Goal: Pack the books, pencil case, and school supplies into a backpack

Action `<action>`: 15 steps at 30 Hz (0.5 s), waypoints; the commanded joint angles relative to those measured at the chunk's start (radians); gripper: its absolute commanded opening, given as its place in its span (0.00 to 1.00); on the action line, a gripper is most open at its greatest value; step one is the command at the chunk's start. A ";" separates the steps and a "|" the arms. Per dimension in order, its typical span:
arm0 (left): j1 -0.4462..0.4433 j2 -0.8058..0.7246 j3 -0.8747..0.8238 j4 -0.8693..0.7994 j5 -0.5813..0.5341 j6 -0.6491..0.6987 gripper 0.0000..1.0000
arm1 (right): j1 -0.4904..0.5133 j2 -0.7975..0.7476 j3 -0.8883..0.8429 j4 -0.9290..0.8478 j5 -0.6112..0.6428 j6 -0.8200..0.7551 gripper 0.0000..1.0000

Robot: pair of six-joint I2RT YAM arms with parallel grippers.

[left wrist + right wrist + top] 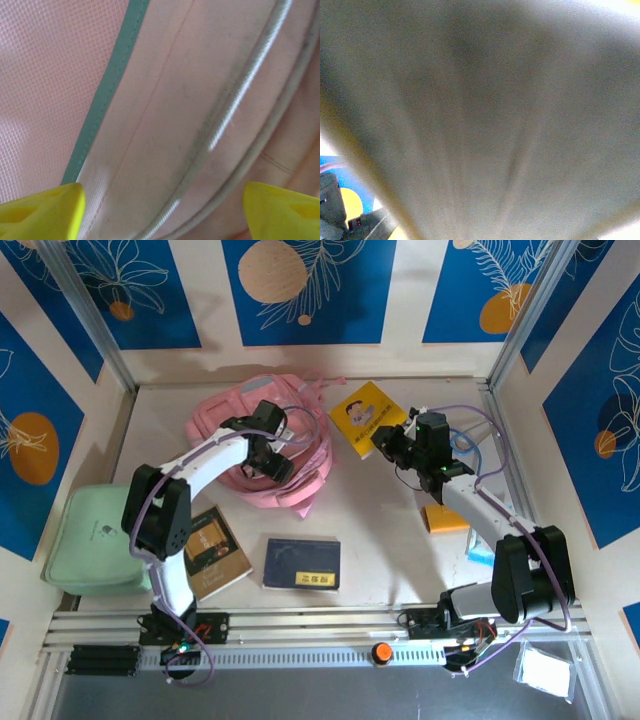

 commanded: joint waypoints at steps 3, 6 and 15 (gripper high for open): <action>-0.015 0.053 0.080 -0.063 -0.016 0.025 0.75 | -0.005 -0.039 -0.003 0.052 -0.013 -0.008 0.00; -0.017 0.089 0.127 -0.094 -0.038 0.001 0.68 | -0.005 -0.047 -0.020 0.075 -0.023 0.008 0.00; -0.017 0.150 0.157 -0.116 -0.096 -0.036 0.57 | -0.005 -0.058 -0.035 0.121 -0.042 0.030 0.00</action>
